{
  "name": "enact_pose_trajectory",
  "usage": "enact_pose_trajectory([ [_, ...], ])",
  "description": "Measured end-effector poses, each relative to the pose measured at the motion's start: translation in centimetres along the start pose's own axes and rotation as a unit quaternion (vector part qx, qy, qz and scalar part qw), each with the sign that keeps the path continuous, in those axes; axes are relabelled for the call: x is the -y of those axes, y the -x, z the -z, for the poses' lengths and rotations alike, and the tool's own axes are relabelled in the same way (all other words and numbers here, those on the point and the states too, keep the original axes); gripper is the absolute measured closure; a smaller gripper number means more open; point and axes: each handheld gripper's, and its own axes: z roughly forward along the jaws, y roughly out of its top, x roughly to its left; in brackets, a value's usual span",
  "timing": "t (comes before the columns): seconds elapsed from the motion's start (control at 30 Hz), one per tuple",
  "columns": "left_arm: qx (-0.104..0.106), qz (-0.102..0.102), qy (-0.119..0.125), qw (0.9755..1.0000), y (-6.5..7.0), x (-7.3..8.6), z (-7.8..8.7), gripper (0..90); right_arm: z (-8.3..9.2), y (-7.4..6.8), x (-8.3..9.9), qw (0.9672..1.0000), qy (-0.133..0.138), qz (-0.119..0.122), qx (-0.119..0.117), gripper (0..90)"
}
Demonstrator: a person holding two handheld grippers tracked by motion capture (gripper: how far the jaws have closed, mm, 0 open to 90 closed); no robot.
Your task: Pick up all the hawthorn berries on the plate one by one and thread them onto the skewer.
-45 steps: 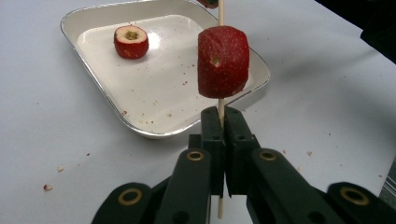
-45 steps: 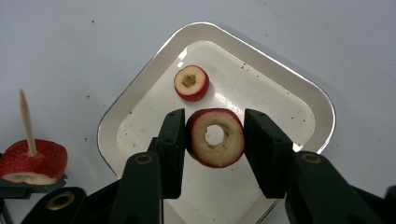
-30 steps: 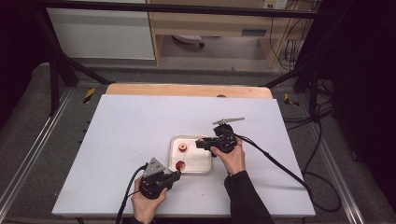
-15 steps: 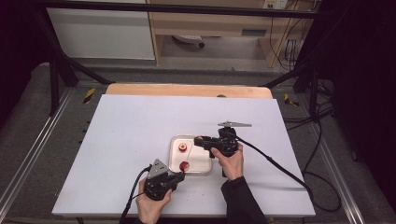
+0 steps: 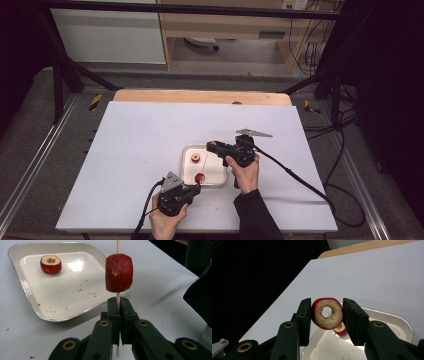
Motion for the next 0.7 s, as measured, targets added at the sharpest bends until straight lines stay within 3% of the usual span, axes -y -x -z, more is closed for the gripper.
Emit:
enact_pose_trajectory([
  [0.43, 0.003, 0.020, 0.006, 0.9998, 0.4, -0.2, -0.9, 88.1, 0.2, -0.4, 0.0, 0.9992, 0.041, -0.002, -0.002, 60.5],
  [0.7, 0.003, 0.037, 0.008, 0.9993, 0.4, -0.5, -1.3, 88.1, 0.1, -0.6, 0.3, 0.9988, 0.048, -0.005, -0.009, 60.5],
])
